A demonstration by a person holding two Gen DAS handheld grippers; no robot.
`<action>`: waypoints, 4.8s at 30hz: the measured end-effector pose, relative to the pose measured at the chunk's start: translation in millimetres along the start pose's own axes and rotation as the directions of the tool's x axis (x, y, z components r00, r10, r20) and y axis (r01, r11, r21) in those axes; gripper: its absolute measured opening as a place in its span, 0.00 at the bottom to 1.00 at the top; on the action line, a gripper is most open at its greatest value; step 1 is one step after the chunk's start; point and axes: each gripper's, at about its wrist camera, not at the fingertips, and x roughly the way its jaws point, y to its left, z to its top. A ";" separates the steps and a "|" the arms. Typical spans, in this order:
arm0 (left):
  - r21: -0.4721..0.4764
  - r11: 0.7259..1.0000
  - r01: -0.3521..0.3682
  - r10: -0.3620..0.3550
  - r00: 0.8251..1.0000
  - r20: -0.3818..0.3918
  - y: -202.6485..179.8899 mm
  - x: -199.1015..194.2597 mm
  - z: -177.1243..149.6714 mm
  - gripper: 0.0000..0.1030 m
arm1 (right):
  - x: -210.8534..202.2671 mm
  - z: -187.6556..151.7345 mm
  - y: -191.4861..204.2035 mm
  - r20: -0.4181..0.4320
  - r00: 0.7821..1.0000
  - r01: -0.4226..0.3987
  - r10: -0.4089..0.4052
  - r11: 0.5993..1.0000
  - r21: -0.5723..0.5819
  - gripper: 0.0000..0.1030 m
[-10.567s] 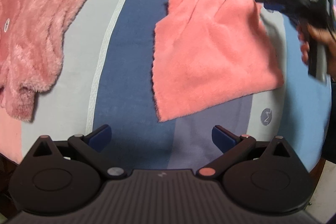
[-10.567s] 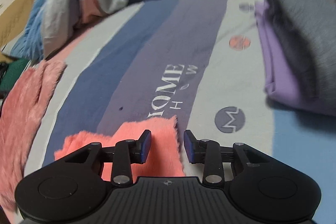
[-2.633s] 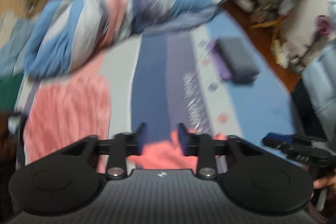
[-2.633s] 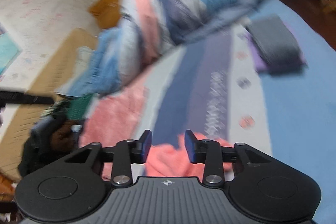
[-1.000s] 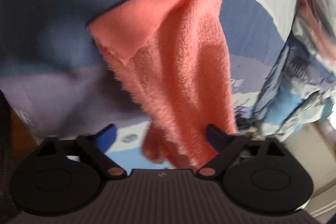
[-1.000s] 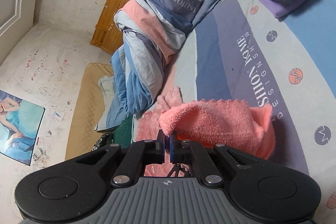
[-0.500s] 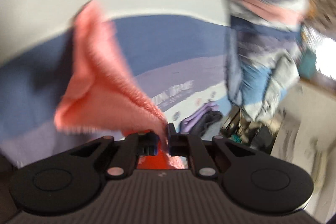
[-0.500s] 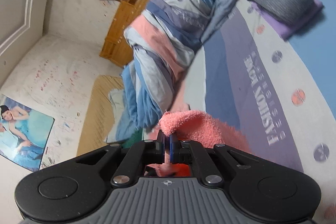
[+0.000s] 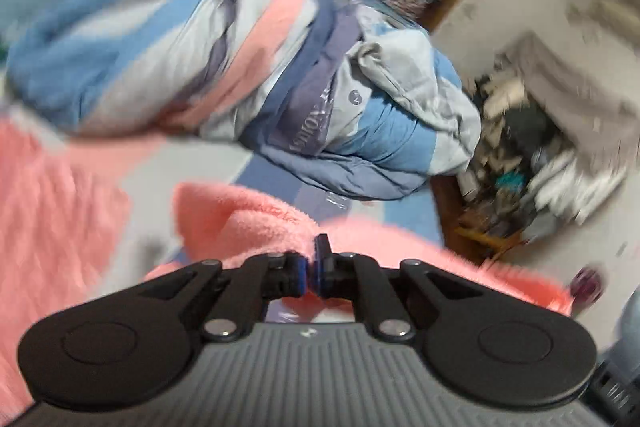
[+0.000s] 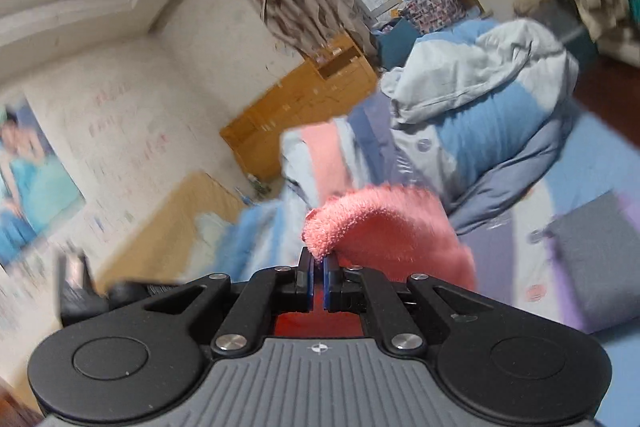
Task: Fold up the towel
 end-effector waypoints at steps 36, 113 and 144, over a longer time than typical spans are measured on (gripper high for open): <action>0.243 0.902 -0.357 0.430 0.797 -0.425 77.0 93.3 -314.4 0.88 | 159.6 -204.8 -200.8 -0.546 0.685 0.158 -0.482 0.830 -0.535 0.30; 0.393 0.902 -0.179 0.361 0.810 -0.461 51.2 79.4 -344.9 0.96 | 33.3 -114.9 -302.1 -0.158 0.541 0.807 -0.826 0.563 -0.182 0.40; 0.550 0.835 0.012 0.319 0.803 -0.503 14.0 73.7 -371.4 0.97 | -94.6 -260.2 -227.0 -0.384 0.714 0.681 -0.586 0.709 0.184 0.01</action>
